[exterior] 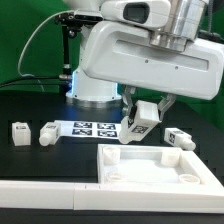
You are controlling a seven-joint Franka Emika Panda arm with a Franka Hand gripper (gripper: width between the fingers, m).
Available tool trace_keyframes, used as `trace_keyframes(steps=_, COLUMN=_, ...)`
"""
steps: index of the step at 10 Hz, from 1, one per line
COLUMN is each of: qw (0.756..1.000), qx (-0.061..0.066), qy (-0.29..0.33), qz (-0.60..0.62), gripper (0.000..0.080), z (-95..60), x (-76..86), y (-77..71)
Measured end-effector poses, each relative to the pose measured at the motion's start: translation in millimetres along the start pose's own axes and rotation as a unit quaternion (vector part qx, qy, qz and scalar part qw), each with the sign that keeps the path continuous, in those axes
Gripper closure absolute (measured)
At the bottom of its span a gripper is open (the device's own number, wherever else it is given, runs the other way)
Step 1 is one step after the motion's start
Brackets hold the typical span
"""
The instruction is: Assemble one leg
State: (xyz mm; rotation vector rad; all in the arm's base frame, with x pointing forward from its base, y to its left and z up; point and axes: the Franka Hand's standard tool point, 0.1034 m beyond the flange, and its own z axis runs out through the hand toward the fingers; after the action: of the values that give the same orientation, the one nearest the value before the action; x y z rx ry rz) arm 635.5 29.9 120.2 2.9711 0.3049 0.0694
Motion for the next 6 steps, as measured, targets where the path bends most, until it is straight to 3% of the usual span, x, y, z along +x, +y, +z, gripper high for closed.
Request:
trace_keyframes(steps=1, qw=0.999, qx=0.012, qy=0.03, qz=0.028, gripper=0.0514, z=1.8, x=2.1, y=-2.7)
trace_keyframes(steps=2, qw=0.996, qx=0.039, qy=0.047, qz=0.069, gripper=0.0514, z=5.0, x=-5.1, y=-7.9)
trace_keyframes(steps=3, qw=0.991, qx=0.055, qy=0.092, qz=0.081, gripper=0.0514, z=-2.7, x=-3.3, y=-8.3)
trace_keyframes(steps=4, qw=0.982, qx=0.056, qy=0.154, qz=0.097, gripper=0.0514, z=-12.0, x=-0.8, y=-10.2)
trace_keyframes(steps=6, qw=0.963, qx=0.056, qy=0.236, qz=0.118, gripper=0.0514, z=-16.9, x=-6.9, y=-40.2)
